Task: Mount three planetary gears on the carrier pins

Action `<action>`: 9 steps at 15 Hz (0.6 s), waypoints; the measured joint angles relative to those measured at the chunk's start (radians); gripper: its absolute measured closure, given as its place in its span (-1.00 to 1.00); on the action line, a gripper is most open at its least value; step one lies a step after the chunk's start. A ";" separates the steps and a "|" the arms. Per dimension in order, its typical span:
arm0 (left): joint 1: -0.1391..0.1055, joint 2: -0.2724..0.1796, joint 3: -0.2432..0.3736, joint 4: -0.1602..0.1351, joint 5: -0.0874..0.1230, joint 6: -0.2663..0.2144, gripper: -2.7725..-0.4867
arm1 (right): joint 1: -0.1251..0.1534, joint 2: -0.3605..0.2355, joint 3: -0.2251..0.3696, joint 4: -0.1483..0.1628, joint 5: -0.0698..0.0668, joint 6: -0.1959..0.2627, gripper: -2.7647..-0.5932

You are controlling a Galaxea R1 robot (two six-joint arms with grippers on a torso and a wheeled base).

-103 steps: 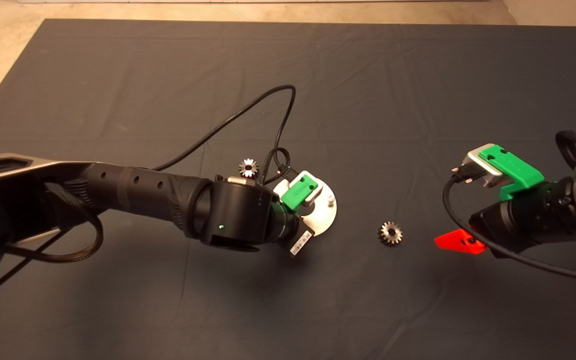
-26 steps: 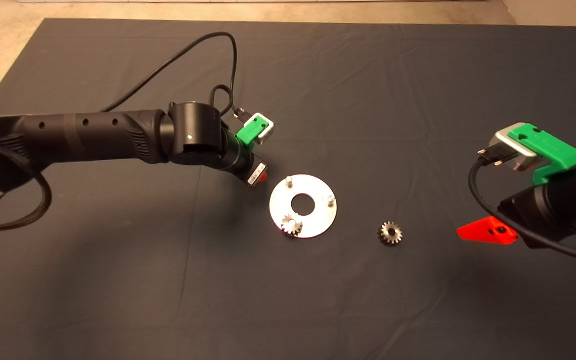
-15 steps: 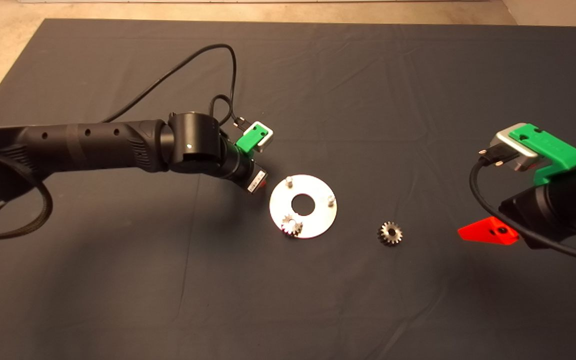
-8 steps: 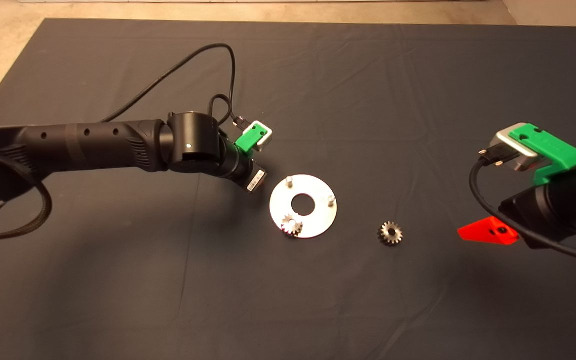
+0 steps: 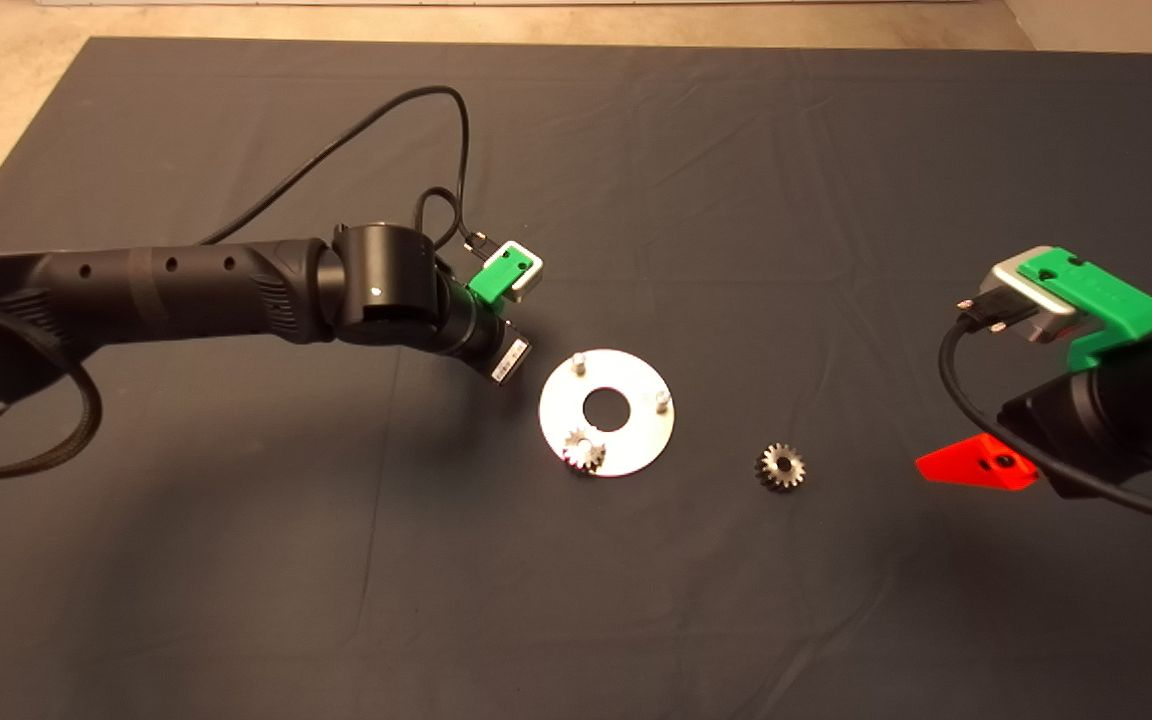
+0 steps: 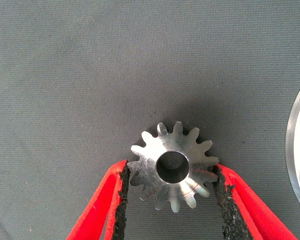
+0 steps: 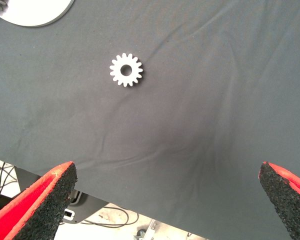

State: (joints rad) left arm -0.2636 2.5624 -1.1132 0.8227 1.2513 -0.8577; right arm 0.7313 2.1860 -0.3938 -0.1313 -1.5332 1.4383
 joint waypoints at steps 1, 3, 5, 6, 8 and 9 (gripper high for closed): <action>0.000 0.000 0.000 0.000 0.000 0.000 0.52 | 0.000 0.000 0.000 0.000 0.000 0.000 -0.97; 0.000 0.000 -0.001 0.000 -0.001 0.000 0.52 | 0.000 0.000 0.000 0.001 0.000 0.000 -0.97; 0.000 0.000 -0.002 0.000 -0.002 0.000 0.56 | 0.000 0.000 0.000 0.001 0.000 0.000 -0.97; 0.000 0.000 -0.002 0.000 -0.002 0.000 0.56 | 0.000 0.000 0.000 0.001 0.000 0.000 -0.97; 0.000 0.000 -0.002 0.001 -0.002 0.000 0.60 | 0.000 0.000 0.000 0.001 0.000 0.000 -0.97; 0.000 0.000 -0.002 0.001 -0.002 0.000 0.61 | 0.000 0.000 0.000 0.001 0.000 0.000 -0.97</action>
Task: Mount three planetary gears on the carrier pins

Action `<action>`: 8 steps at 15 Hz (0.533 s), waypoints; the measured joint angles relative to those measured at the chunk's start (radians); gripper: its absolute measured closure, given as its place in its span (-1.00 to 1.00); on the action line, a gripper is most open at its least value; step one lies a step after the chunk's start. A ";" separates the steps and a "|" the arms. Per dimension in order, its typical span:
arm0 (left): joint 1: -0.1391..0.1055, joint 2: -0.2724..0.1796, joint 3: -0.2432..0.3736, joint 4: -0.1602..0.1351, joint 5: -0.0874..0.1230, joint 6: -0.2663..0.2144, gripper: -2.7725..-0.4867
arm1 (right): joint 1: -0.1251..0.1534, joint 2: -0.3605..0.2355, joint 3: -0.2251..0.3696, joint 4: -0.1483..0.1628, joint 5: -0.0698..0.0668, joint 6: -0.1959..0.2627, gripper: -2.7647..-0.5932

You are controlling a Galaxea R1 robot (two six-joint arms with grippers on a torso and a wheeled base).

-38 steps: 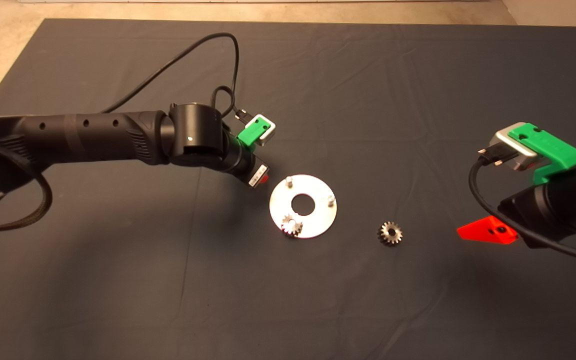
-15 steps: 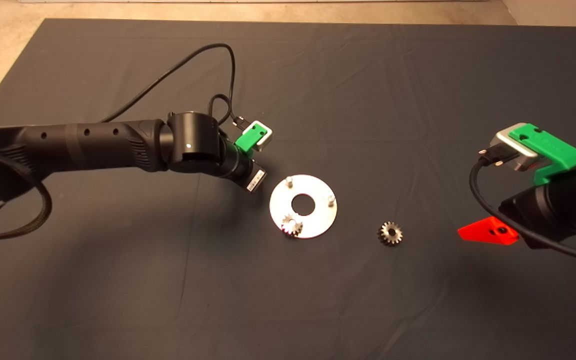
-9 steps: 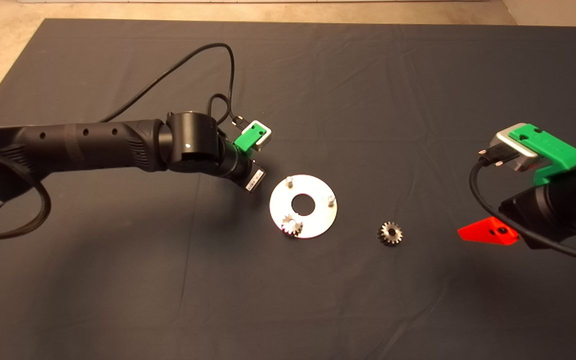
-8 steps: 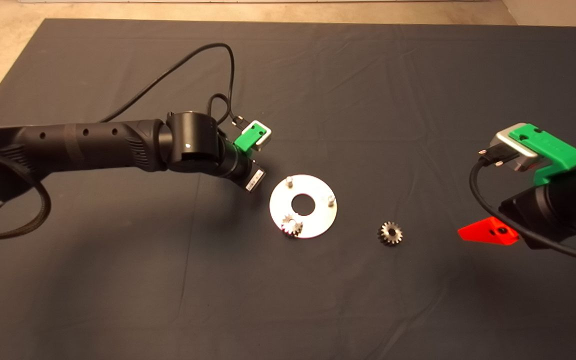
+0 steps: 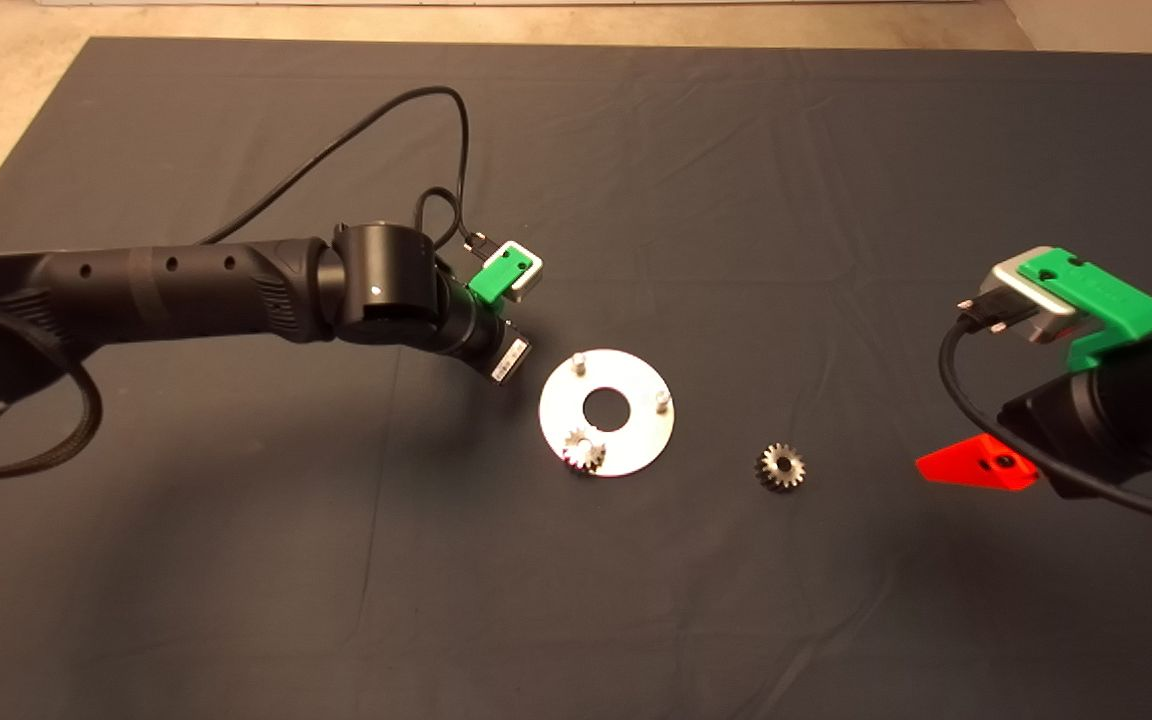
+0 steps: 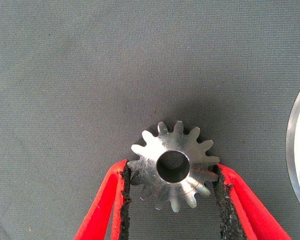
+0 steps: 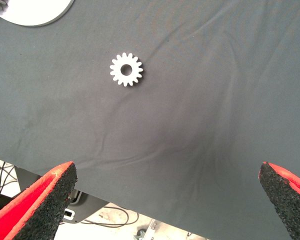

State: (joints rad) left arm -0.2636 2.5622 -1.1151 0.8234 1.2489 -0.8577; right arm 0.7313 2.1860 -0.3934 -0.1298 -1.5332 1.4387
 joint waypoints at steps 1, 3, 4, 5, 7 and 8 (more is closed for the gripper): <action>0.000 0.000 0.000 0.000 0.000 0.000 0.61 | 0.000 0.000 0.000 0.000 0.000 0.000 -0.97; 0.000 0.000 0.000 0.000 0.000 0.000 0.66 | 0.000 0.000 0.000 0.000 0.000 0.000 -0.97; 0.000 -0.002 0.000 0.000 -0.001 0.000 0.66 | 0.000 0.000 0.000 0.000 0.000 0.000 -0.97; 0.000 -0.003 0.000 0.000 -0.004 0.000 0.67 | 0.000 0.000 0.000 0.000 0.000 0.000 -0.97; 0.000 -0.008 0.020 0.000 0.000 0.000 0.70 | 0.000 0.000 0.000 0.001 0.000 0.000 -0.97; 0.000 -0.016 0.047 0.000 0.006 0.000 0.72 | 0.000 0.000 0.000 0.001 0.000 0.000 -0.97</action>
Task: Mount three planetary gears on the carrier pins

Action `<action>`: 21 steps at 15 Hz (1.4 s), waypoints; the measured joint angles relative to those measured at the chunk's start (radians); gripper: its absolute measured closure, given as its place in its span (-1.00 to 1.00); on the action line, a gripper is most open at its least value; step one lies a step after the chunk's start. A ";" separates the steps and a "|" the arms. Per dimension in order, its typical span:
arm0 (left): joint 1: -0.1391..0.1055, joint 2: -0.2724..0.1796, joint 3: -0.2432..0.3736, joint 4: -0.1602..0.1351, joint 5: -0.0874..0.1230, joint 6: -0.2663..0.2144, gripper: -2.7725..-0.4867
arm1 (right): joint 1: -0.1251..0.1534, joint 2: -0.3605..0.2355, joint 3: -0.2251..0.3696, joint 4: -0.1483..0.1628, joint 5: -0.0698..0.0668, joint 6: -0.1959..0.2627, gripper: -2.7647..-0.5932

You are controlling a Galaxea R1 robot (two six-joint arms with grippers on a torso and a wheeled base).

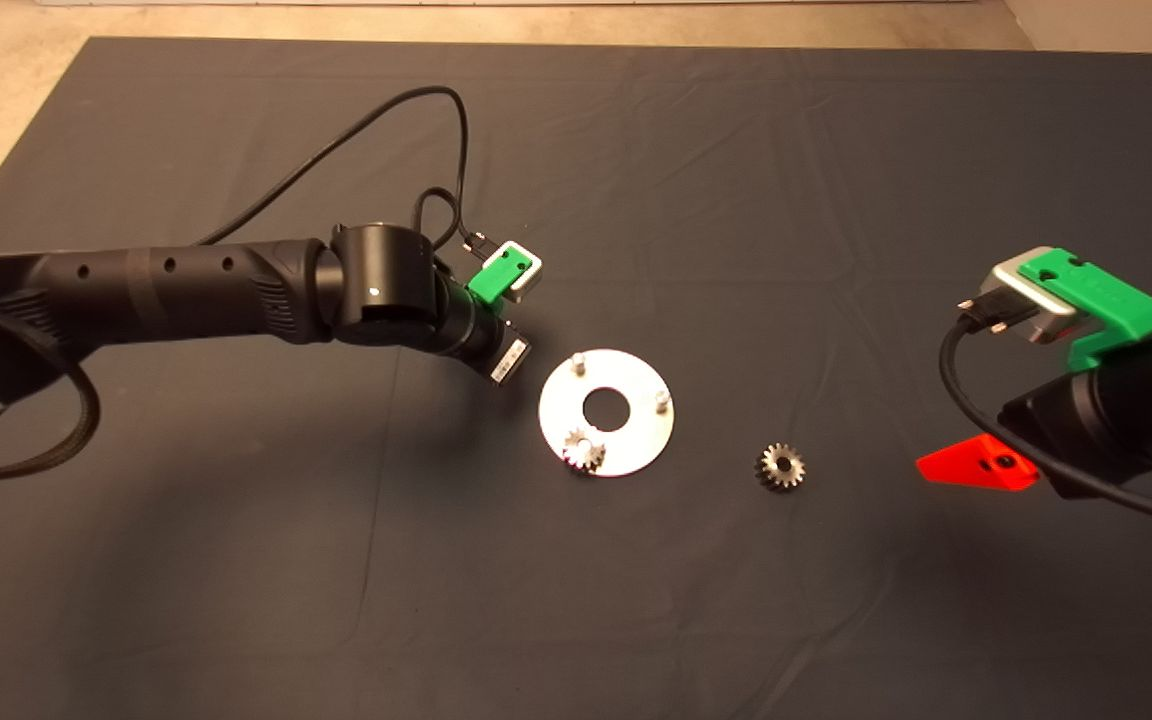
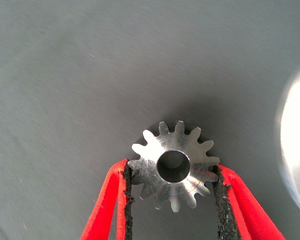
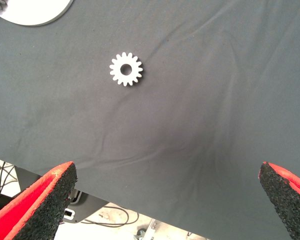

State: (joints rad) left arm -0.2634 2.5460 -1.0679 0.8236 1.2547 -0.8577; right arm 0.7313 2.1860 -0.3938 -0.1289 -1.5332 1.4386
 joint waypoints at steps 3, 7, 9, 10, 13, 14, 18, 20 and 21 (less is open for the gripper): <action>-0.001 -0.016 0.093 -0.001 0.042 -0.001 0.73 | 0.000 0.000 0.000 0.000 0.000 0.000 -0.97; -0.031 -0.014 0.123 -0.004 0.064 -0.010 0.73 | 0.001 0.000 0.000 0.000 0.000 0.000 -0.97; -0.058 -0.004 0.123 -0.004 0.069 -0.020 0.73 | 0.006 0.000 0.000 0.001 0.000 0.000 -0.97; -0.069 0.002 0.124 -0.004 0.072 -0.020 0.73 | 0.011 0.000 0.000 0.002 0.000 0.000 -0.97; -0.082 0.014 0.128 -0.011 0.070 -0.024 0.73 | 0.017 0.000 0.000 0.003 0.000 0.000 -0.97; -0.084 0.014 0.130 -0.018 0.070 -0.040 0.74 | 0.018 0.000 0.000 0.003 0.000 0.000 -0.97; -0.084 0.036 0.151 -0.028 0.075 -0.098 0.75 | 0.023 0.000 0.000 0.004 0.000 0.000 -0.97; -0.084 0.063 0.155 -0.029 0.069 -0.101 0.75 | 0.023 0.000 0.000 0.006 0.001 0.000 -0.97; -0.084 0.079 0.155 -0.028 0.070 -0.103 0.75 | 0.027 -0.001 0.000 0.008 -0.001 0.000 -0.97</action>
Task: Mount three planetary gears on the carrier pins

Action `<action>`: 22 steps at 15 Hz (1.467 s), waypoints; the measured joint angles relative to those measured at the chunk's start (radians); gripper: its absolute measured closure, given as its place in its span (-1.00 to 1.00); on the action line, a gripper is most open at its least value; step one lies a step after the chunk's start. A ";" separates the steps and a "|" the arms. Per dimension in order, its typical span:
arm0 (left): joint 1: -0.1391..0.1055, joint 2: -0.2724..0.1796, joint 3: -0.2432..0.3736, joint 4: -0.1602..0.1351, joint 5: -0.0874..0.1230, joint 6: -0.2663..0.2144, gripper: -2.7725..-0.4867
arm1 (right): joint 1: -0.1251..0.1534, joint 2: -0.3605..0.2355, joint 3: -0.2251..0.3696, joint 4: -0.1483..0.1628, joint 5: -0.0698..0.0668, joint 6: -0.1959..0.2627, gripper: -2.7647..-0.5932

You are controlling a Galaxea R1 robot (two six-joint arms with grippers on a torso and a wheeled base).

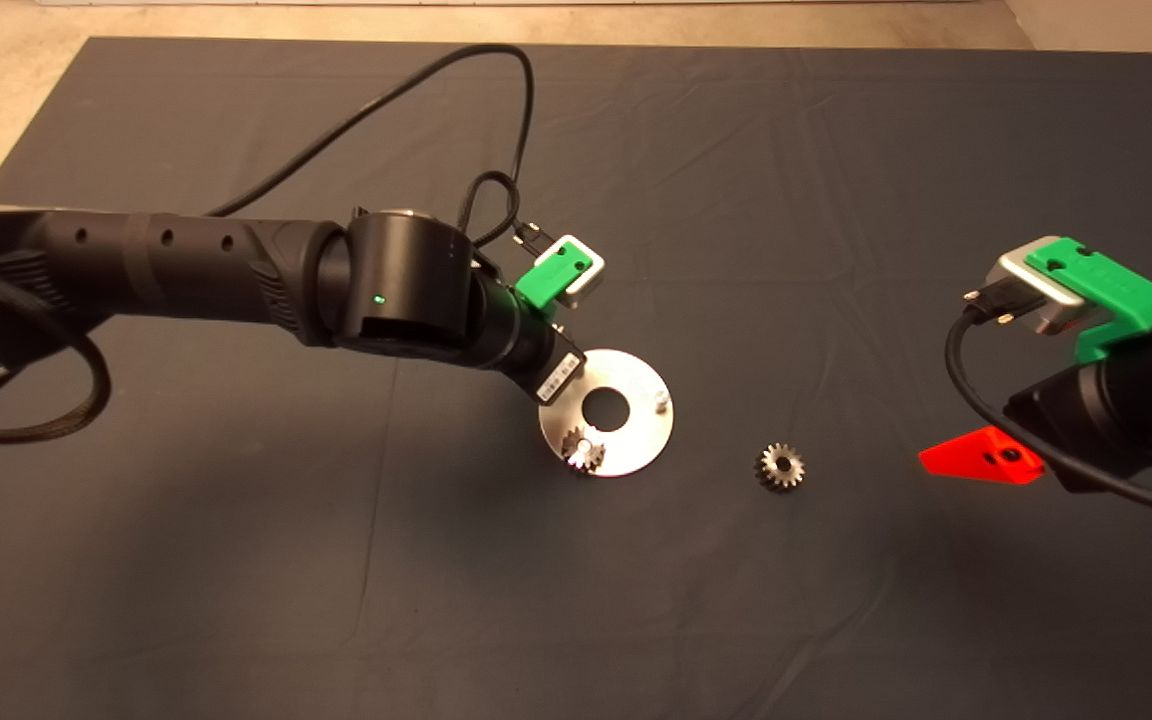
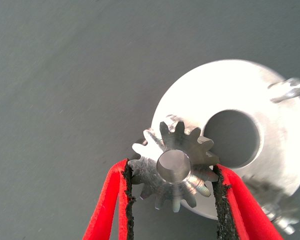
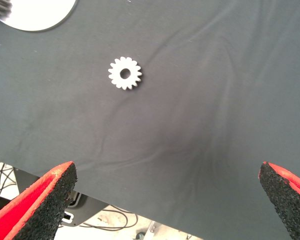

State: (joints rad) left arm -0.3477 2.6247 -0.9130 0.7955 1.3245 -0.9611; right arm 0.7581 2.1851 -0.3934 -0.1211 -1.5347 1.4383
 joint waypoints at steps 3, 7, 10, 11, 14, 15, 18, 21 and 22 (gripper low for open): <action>0.000 0.024 0.000 -0.002 -0.001 -0.017 0.75 | 0.013 0.000 0.000 0.004 0.002 0.000 -0.97; 0.000 0.029 -0.002 -0.002 0.001 -0.038 0.75 | 0.016 0.000 0.000 0.010 0.001 0.000 -0.97; 0.001 0.037 -0.041 -0.002 0.000 -0.037 0.75 | 0.018 0.000 0.000 0.010 0.001 0.000 -0.97; 0.000 0.046 -0.057 -0.002 0.000 -0.037 0.75 | 0.018 0.000 0.000 0.010 0.001 0.000 -0.97; 0.001 0.080 -0.103 -0.001 -0.001 -0.036 0.75 | 0.019 0.000 0.000 0.011 0.001 0.000 -0.97; 0.001 0.082 -0.103 -0.002 -0.003 -0.032 0.75 | 0.021 0.000 0.000 0.011 0.001 0.000 -0.97; 0.001 0.076 -0.102 -0.003 -0.008 -0.032 0.75 | 0.021 -0.008 0.000 0.015 0.001 0.000 -0.97; 0.001 0.071 -0.101 -0.002 -0.008 -0.032 0.75 | 0.021 -0.014 0.000 0.018 0.001 0.000 -0.97; 0.001 0.072 -0.101 -0.002 -0.008 -0.032 0.75 | 0.021 -0.014 0.000 0.018 0.001 0.000 -0.97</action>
State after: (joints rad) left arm -0.3468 2.6964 -1.0145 0.7932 1.3166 -0.9934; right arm 0.7791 2.1712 -0.3934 -0.1034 -1.5332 1.4383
